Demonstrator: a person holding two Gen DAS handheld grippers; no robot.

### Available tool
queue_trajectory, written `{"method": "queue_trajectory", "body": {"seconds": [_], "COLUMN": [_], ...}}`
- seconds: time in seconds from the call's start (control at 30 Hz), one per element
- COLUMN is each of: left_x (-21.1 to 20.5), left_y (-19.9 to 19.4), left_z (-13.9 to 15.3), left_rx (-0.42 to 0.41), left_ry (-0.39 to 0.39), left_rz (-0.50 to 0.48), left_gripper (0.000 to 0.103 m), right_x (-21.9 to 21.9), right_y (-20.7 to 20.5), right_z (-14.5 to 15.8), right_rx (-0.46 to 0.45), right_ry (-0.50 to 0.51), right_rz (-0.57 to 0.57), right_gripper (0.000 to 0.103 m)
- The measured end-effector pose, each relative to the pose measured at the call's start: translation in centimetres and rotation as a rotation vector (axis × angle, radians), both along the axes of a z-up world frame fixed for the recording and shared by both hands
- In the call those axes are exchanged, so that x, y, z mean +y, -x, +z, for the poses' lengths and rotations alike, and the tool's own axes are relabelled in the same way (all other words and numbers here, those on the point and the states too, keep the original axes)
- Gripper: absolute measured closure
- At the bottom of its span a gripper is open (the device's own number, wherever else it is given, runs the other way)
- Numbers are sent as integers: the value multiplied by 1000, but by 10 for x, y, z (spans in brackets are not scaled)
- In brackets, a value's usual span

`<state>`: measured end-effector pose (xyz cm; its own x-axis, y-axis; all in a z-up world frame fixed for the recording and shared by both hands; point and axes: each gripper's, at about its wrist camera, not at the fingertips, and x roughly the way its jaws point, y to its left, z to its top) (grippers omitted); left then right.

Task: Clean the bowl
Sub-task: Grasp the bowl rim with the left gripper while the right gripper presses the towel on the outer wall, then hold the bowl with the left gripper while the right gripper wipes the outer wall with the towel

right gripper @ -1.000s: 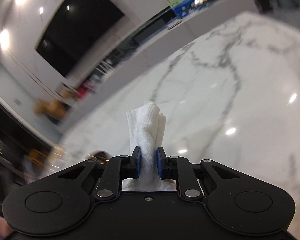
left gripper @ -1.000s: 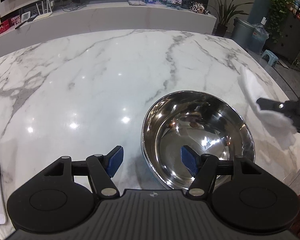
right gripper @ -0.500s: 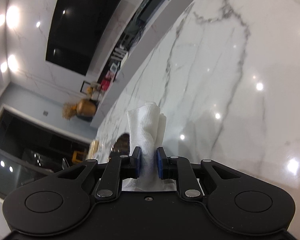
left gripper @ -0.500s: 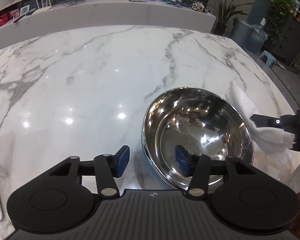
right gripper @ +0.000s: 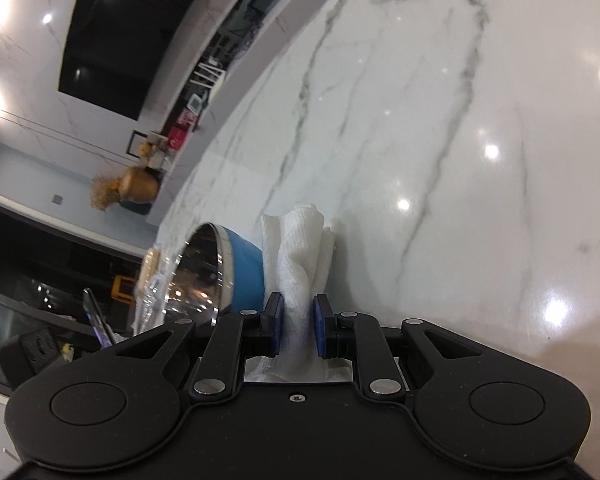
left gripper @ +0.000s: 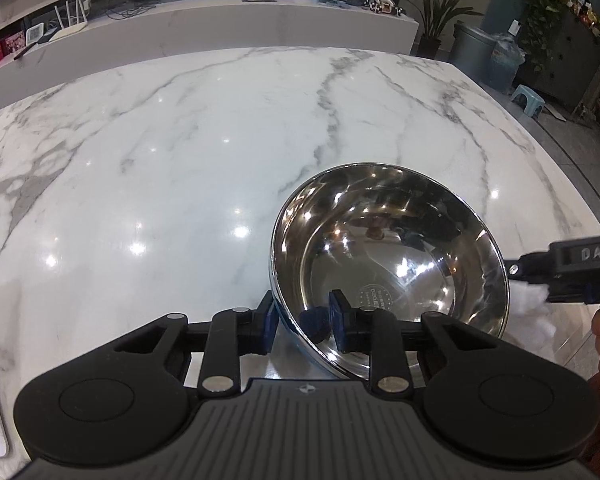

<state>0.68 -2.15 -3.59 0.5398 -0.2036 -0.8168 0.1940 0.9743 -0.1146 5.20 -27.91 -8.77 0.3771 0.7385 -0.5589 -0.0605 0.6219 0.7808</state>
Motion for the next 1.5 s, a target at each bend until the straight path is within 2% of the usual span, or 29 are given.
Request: {"method": "queue_trajectory", "body": {"seconds": [0.3,0.47,0.6,0.83,0.93,1.13,1.27,1.37,1.4,1.5], "left_x": [-2,-1,1,-3,-8,-10,-10,-7,-5,-1], "left_y": [5,4,1,-5,-5,-7,-8,-7,-6,-3], "left_z": [6,4,3,2,1,1,1,0,-1,-1], "left_rx": [4,-9,-20,-38,-44,-46,-40,15,35,71], "left_ry": [-26,-61,-55,-47,-47,-56,-67,-45,-32,-20], "left_rz": [53,54,40,-18,-51,-38,-16,17,26,52], "left_gripper": [74,84,85,85,86,85,82,69,61,59], "right_x": [9,9,1,-25,-28,-27,-18,-8,-5,3], "right_y": [2,5,6,1,-2,-3,-4,-4,-3,-4], "right_z": [-5,-5,0,14,13,5,-1,-5,-6,-8], "right_rx": [5,7,-6,-70,-62,-31,-5,9,12,16], "right_ry": [19,20,-2,-145,-144,-116,-71,-37,-24,7], "right_rz": [19,36,14,-94,-105,-101,-84,-54,-46,-21], "right_gripper": [88,88,88,88,88,88,88,88,88,88]}}
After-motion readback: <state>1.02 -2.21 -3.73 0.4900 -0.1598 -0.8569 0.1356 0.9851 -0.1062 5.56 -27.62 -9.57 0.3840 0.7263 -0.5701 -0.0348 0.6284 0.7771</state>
